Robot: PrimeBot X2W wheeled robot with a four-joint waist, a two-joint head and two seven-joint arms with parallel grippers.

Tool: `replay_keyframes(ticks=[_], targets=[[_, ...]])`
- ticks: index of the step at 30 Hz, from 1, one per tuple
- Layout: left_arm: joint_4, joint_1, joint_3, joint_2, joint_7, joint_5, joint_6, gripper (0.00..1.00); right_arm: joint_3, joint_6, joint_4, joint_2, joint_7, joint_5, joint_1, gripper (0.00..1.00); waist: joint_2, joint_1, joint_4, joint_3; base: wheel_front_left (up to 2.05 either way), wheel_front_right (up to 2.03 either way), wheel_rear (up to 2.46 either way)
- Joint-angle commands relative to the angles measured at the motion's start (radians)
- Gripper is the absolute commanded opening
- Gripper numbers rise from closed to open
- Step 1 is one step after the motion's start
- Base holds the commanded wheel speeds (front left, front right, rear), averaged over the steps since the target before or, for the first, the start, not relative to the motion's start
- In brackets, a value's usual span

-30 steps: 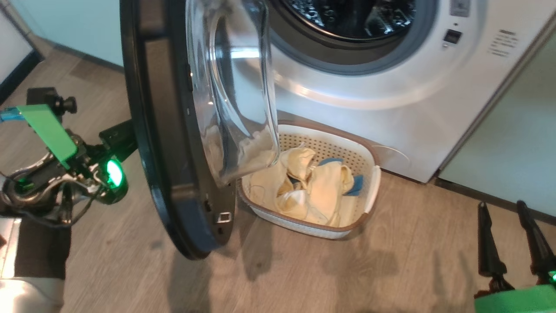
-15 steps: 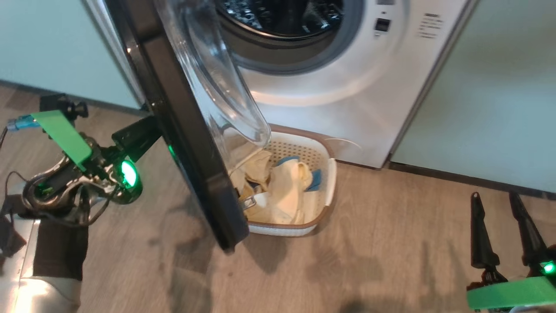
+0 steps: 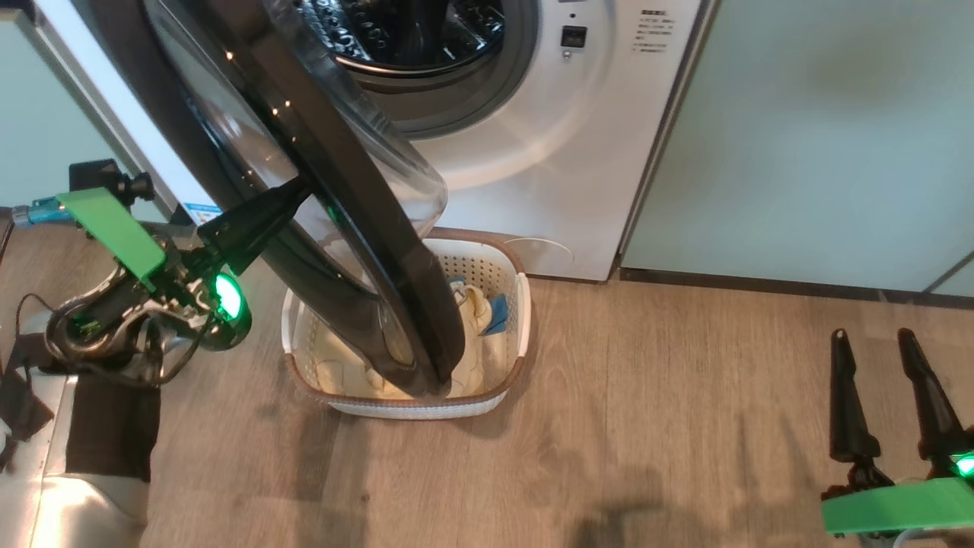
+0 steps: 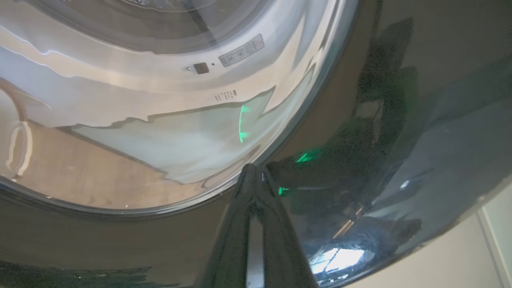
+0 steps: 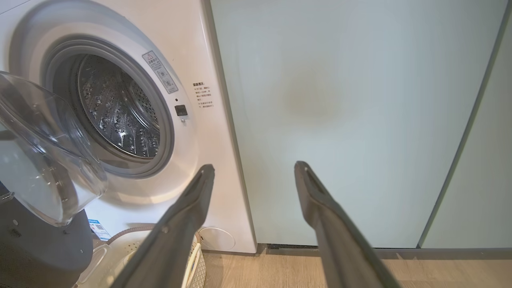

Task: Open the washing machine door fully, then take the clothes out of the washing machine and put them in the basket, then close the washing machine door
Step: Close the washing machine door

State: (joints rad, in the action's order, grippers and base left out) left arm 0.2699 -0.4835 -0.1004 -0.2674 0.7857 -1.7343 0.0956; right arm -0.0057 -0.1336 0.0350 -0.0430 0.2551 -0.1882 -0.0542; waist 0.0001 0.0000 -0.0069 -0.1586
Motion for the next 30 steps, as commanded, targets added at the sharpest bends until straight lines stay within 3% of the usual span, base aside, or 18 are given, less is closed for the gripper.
replay_keyframes(ticks=[1, 15, 29, 30], targets=[[-0.04, -0.059, -0.044, -0.029, 0.0, 0.005, 0.015, 0.0, 0.011, 0.003, 0.027, -0.007, 0.007, -0.011, 0.034, 1.0, -0.0001, 0.0, -0.007, -0.001, 0.0, 0.0, 0.0], [-0.062, -0.011, -0.073, -0.025, -0.015, 0.009, 0.023, 0.0, 0.004, 0.003, 0.018, -0.007, 0.007, -0.023, 0.031, 1.0, -0.0001, 0.0, -0.036, 0.014, 0.0, 0.0, 0.0], [-0.139, 0.09, -0.168, 0.007, -0.088, 0.011, 0.034, 0.0, -0.02, 0.003, 0.014, -0.007, 0.007, -0.021, 0.001, 1.0, -0.0001, 0.0, -0.018, 0.043, 0.0, 0.0, 0.0], [-0.145, 0.097, -0.172, 0.006, -0.101, 0.029, 0.034, 0.29, -0.021, 0.003, 0.015, -0.007, 0.007, -0.022, 0.0, 1.0, -0.0001, 0.0, -0.016, 0.043, 0.0, 0.0, 0.0]])
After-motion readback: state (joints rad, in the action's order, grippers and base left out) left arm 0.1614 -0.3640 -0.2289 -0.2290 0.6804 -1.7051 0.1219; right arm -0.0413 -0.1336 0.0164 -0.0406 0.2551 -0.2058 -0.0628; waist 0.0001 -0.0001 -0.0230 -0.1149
